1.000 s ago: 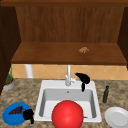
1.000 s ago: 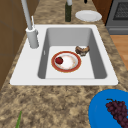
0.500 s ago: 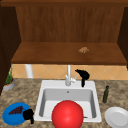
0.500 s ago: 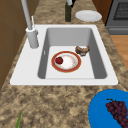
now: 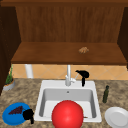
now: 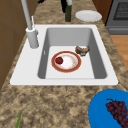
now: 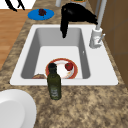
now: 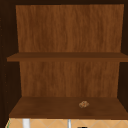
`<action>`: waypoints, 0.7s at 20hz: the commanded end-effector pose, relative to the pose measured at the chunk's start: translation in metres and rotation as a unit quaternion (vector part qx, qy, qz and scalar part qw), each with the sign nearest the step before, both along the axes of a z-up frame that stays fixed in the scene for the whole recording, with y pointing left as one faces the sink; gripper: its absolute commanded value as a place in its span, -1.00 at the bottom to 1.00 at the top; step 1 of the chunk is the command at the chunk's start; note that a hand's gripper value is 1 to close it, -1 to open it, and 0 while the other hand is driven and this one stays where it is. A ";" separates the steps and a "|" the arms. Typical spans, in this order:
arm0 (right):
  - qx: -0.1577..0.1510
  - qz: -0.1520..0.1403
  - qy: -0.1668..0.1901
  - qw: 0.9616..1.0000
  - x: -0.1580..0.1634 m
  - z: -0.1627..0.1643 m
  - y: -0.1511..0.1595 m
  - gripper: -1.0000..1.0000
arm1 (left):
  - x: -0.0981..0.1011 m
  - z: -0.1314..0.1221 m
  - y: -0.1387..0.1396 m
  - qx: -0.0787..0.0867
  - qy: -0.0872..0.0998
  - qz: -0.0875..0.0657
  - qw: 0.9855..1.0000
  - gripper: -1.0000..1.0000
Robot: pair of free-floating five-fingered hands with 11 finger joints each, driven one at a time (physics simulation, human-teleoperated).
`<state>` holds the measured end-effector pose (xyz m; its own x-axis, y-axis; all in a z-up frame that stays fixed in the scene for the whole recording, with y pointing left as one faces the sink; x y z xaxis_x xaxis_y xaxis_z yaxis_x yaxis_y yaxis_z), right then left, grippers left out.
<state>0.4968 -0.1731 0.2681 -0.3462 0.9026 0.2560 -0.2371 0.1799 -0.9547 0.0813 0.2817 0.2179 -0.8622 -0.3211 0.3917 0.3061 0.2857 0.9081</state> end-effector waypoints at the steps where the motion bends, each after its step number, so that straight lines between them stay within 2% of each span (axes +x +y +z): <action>1: 0.000 0.000 0.048 0.999 0.024 -0.006 0.002 -1.00 | 0.000 0.000 0.000 0.000 0.000 0.000 1.000 0.00; 7: -0.005 0.009 0.084 0.996 0.071 -0.007 0.001 -1.00 | 0.000 0.000 0.000 0.000 0.000 0.000 1.000 0.00; 10: -0.014 0.012 0.109 0.994 0.091 -0.017 0.001 -1.00 | 0.000 0.000 0.000 0.000 0.000 0.000 1.000 0.00; 14: -0.023 0.013 0.121 0.992 0.120 -0.036 0.002 -1.00 | 0.000 0.000 0.000 0.000 0.000 0.000 1.000 0.00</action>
